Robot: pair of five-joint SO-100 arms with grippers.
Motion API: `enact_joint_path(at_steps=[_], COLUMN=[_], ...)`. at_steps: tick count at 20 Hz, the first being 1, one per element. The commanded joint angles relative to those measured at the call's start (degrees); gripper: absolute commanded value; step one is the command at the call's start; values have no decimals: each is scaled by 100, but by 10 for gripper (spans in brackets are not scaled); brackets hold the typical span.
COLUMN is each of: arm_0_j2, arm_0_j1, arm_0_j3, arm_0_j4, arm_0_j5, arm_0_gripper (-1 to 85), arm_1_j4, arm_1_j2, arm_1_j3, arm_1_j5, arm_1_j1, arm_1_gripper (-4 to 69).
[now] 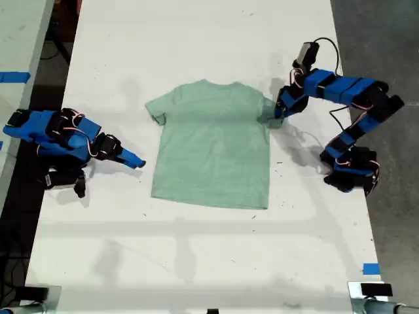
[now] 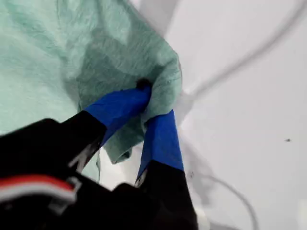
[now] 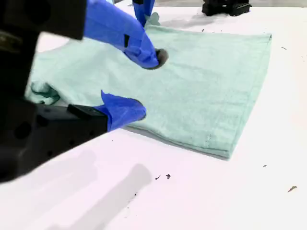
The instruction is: Fold t shirt
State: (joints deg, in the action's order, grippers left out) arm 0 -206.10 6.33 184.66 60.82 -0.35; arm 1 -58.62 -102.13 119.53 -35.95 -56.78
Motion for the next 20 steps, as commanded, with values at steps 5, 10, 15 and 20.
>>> enact_joint_path(at_steps=[5,10,15,20], arm_0_j2=[-26,-26,-26,-26], arm_0_j1=[35,35,35,35], arm_0_j3=[35,35,35,35], arm_0_j4=[-79,-79,-79,-79], arm_0_j5=[-26,-26,-26,-26], arm_0_gripper=[140,140,140,140], arm_1_j4=[-659,290,1310,387], arm_1_j2=[-1397,-905,853,2232], arm_1_j3=[-1204,-1731,-2338,-4307], arm_1_j5=[-229,-422,-615,-888], arm_1_j1=[703,2136,3103,3964], arm_1_gripper=[6,6,6,209])
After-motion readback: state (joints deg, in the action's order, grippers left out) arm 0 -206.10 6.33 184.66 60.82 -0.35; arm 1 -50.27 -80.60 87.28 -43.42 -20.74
